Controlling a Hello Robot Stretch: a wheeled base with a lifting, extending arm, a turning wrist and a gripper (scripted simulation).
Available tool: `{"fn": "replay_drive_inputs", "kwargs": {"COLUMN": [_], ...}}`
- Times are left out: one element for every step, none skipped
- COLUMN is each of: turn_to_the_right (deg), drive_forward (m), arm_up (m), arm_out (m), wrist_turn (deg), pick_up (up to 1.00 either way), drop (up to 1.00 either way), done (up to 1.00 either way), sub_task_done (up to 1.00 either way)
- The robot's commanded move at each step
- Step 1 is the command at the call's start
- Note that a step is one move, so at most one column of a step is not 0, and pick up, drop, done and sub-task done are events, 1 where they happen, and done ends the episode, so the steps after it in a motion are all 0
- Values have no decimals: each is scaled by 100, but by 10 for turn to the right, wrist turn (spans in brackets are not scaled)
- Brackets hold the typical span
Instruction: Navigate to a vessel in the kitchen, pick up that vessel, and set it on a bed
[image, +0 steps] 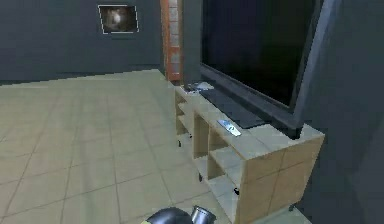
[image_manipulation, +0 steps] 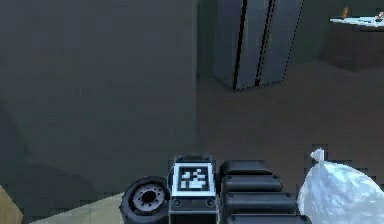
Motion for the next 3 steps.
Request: {"fn": "replay_drive_inputs", "kwargs": {"turn_to_the_right": [60, 0, -450], "drive_forward": [0, 30, 0], "arm_up": [0, 0, 0], "arm_out": [0, 0, 0], "wrist_turn": [0, 0, 0], "pick_up": [0, 0, 0], "drop": [0, 0, 0], "done": [0, 0, 0], "sub_task_done": [0, 0, 0]}}
